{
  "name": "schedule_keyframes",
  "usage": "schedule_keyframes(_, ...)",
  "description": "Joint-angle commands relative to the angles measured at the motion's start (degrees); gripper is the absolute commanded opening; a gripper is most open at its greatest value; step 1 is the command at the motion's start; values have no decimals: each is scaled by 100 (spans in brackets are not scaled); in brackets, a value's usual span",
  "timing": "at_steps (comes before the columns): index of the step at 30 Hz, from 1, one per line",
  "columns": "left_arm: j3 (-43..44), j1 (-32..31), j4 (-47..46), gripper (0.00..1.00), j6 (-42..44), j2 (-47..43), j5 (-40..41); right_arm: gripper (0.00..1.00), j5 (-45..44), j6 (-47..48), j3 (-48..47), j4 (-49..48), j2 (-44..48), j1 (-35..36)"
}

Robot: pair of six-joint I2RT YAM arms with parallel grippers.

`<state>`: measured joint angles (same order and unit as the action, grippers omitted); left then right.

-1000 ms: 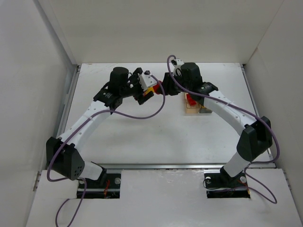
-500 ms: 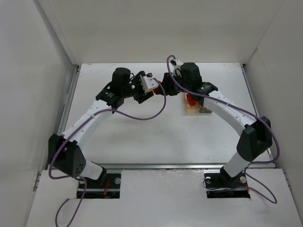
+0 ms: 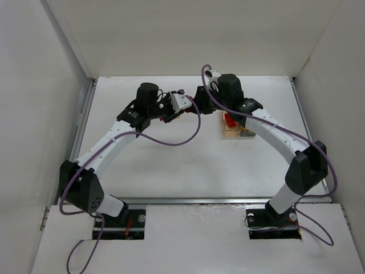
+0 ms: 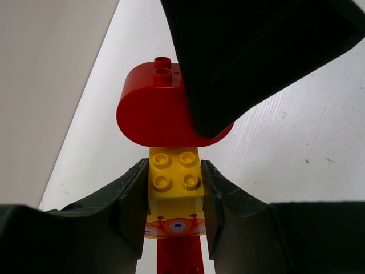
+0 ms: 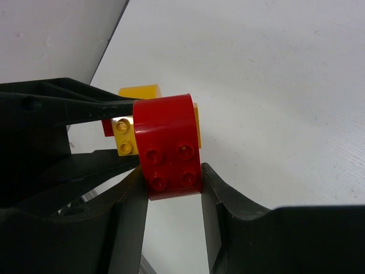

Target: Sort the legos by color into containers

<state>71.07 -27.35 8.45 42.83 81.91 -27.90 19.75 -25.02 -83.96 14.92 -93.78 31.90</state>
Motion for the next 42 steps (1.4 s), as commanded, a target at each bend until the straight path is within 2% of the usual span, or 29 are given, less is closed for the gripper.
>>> schedule_keyframes(1,-40,-24,-98,0,6,-61,13,0,161,-152,-261,-349,176,-26)
schedule_keyframes(5,21,-24,8,0,68,-61,13,0,161,-354,-120,-296,228,-315)
schedule_keyframes(8,21,-24,60,0,68,-61,-40,0,-163,-355,-7,-157,281,-509)
schedule_keyframes(12,21,-24,61,0,6,-61,-40,0,-1111,-92,-59,789,106,-852)
schedule_keyframes(17,21,-24,61,0,-47,-61,-40,0,-2955,444,-235,1820,-447,-958)
schedule_keyframes(20,21,-24,61,0,-99,-61,-40,0,-3353,611,-235,2032,-668,-958)
schedule_keyframes(31,-84,-24,8,0,-205,-114,-40,1,-3671,436,151,1980,-932,-1081)
schedule_keyframes(33,-84,-24,8,0,-205,-114,-40,7,-3671,375,214,1927,-879,-1081)
schedule_keyframes(34,-84,-24,8,0,-205,-114,-40,16,-3558,375,214,1927,-879,-1081)
schedule_keyframes(35,-84,-24,8,0,-205,-114,-40,39,-3557,375,283,1927,-879,-1081)
schedule_keyframes(38,-84,-24,-45,0,-205,-114,-40,74,-3504,322,337,1927,-826,-1081)
schedule_keyframes(40,-84,-24,-45,0,-257,-114,-40,82,-3504,252,337,1927,-757,-1081)
schedule_keyframes(42,-84,-24,-45,0,-257,-114,-40,84,-3504,252,337,1927,-625,-1081)
